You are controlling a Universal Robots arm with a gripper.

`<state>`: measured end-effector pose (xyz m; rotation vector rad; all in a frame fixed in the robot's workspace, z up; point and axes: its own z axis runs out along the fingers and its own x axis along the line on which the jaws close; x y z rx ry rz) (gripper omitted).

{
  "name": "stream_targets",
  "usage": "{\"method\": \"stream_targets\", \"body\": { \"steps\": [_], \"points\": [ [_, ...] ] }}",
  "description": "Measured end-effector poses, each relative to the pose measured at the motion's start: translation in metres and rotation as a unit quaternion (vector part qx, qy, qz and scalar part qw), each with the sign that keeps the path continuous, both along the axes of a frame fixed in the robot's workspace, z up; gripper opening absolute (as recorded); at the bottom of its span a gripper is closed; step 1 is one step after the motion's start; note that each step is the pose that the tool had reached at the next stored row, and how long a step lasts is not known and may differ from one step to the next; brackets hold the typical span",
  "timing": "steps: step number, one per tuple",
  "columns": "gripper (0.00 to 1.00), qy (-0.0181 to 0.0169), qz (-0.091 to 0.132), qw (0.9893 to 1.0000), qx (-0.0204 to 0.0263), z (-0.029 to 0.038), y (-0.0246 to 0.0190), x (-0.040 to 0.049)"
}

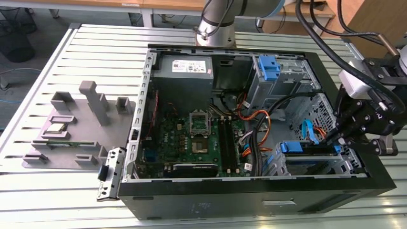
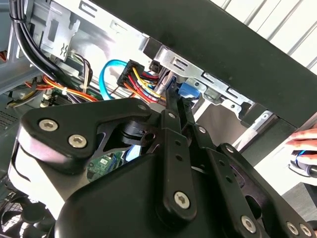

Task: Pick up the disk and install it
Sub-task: 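Insert the second disk wire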

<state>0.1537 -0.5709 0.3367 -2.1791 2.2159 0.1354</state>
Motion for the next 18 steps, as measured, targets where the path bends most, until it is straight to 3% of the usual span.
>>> {"method": "stream_targets", "body": {
  "steps": [8, 18],
  "points": [
    [0.18, 0.0000, 0.000, 1.0000, -0.0007, -0.0011, 0.0000, -0.0033],
    [0.18, 0.0000, 0.000, 1.0000, -0.0063, -0.0039, 0.0000, -0.0036]
  ]
}}
